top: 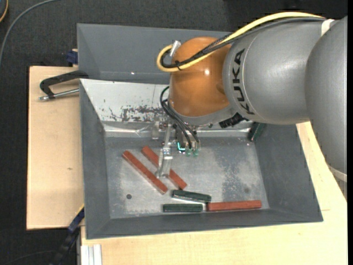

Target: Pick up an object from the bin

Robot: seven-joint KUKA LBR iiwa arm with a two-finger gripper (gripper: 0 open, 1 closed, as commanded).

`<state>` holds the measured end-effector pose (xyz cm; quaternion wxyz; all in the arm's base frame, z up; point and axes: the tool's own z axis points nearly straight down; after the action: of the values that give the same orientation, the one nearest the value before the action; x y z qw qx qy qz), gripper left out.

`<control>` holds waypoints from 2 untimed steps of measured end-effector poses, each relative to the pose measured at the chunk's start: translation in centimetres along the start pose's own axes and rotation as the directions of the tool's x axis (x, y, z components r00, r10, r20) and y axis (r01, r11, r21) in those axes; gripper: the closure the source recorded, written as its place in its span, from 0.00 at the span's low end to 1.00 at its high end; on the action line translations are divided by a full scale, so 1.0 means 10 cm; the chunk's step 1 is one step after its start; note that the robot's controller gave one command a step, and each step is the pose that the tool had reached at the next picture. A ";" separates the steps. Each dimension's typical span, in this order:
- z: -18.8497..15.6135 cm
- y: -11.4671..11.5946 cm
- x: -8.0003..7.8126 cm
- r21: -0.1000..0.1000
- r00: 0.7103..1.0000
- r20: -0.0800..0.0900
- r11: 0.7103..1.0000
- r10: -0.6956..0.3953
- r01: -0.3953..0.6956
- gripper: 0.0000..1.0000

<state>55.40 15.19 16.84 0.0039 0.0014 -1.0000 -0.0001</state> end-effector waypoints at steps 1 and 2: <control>1.01 -0.20 0.04 -0.001 1.000 0.003 1.000 0.024 -0.024 0.00; 0.98 -0.63 0.44 -0.002 0.978 0.006 0.978 0.209 -0.209 0.00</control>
Offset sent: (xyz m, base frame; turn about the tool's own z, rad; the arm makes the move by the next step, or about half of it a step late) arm -0.0038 -0.0203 -0.0984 0.0237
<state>50.90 8.89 7.09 0.0010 -0.1037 -0.9946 -0.0002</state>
